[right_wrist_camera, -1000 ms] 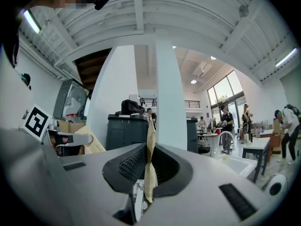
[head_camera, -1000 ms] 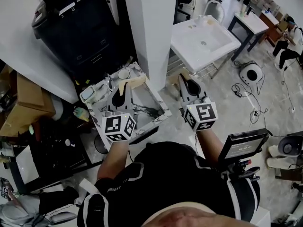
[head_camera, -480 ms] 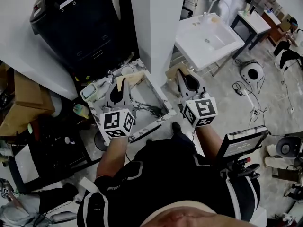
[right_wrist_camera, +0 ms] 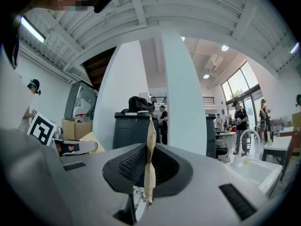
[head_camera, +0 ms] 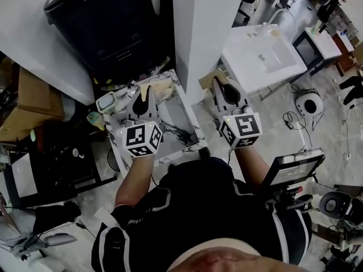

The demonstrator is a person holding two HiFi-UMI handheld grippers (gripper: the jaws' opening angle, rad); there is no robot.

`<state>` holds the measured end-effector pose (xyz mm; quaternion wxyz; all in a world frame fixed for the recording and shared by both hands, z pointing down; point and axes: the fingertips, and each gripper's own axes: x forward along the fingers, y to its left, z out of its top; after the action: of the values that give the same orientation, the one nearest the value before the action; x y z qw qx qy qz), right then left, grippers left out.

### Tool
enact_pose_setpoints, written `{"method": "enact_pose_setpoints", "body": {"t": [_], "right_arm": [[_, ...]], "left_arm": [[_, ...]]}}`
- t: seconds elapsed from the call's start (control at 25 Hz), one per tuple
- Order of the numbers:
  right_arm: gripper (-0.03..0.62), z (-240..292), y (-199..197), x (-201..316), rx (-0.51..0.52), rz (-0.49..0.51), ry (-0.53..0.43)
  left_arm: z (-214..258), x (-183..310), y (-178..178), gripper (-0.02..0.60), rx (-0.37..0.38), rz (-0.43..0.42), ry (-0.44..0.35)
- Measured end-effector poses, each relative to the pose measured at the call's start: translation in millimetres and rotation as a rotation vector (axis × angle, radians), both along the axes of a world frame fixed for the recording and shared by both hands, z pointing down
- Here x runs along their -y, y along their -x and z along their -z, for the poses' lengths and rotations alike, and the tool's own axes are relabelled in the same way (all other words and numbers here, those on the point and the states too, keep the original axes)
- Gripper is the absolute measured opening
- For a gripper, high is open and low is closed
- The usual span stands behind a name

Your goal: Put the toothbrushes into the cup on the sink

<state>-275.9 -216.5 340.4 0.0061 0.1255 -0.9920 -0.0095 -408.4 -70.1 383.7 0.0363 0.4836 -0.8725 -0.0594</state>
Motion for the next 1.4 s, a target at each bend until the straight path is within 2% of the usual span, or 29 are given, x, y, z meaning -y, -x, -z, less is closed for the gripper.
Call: {"method": "enact_pose_setpoints", "body": {"t": [0.36,0.68,0.88,1.04,1.4], "right_arm": [[0.043,-11.6,37.1,24.6,-0.024,0.104,0.015],[0.043,-29.7,69.0,30.9,-0.054,0.200,0.039],[0.043,-38.2,85.2,37.6,-0.064,0.227,0.046],[0.043,-44.3,93.0,39.1,-0.076,0.256,0.052],[0.043,-66.2,105.0,49.3,-0.098,0.285,0.078]], "left_arm": [[-32.1,14.9,31.4,0.035,-0.021,0.161,0.058],[-61.3,8.3,61.2,0.035,-0.054,0.299,0.119],[-87.7,7.8,77.9,0.035,-0.072,0.345,0.190],[-105.7,13.9,84.1,0.035,-0.043,0.364,0.259],[-141.9,31.1,95.5,0.035,-0.050,0.383,0.343]]}}
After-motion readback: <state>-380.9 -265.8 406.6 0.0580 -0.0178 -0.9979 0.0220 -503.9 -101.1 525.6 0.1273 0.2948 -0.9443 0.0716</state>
